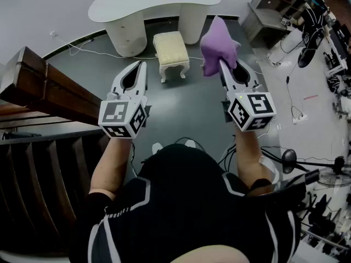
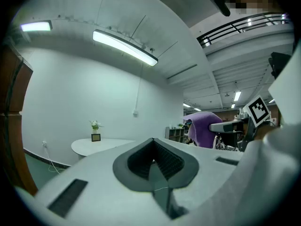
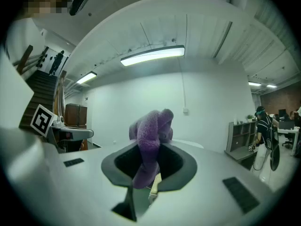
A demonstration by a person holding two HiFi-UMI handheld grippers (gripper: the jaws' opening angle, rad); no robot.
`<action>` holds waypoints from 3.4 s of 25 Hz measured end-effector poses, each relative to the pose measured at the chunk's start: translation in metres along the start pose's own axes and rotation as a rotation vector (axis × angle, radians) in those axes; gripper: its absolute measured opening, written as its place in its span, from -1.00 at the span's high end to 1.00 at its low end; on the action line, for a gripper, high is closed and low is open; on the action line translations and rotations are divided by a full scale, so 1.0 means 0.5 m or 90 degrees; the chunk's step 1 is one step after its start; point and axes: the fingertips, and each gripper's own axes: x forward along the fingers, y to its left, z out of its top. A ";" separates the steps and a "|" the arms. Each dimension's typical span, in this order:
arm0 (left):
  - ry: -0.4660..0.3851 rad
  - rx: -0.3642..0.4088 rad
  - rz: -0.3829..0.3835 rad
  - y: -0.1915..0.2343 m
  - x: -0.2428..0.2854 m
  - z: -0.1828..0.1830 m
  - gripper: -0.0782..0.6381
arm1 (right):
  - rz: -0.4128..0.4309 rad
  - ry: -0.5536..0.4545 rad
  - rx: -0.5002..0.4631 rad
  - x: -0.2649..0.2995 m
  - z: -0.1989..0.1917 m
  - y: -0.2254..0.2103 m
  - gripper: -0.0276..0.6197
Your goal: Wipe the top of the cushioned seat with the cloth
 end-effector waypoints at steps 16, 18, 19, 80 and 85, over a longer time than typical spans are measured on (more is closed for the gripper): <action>0.007 -0.011 -0.030 0.015 0.019 -0.008 0.77 | -0.002 -0.010 0.049 0.026 0.001 0.011 0.64; 0.009 -0.013 -0.038 0.026 0.017 -0.011 0.77 | -0.001 -0.010 0.051 0.033 0.001 0.025 0.64; 0.010 -0.015 -0.041 0.035 0.016 -0.014 0.77 | -0.005 -0.008 0.048 0.039 0.000 0.033 0.64; 0.107 -0.032 0.025 0.443 0.767 -0.131 0.77 | 0.150 0.111 0.058 0.889 -0.170 -0.251 0.64; 0.125 -0.039 0.023 0.519 0.799 -0.176 0.77 | 0.164 0.156 0.049 0.969 -0.234 -0.208 0.64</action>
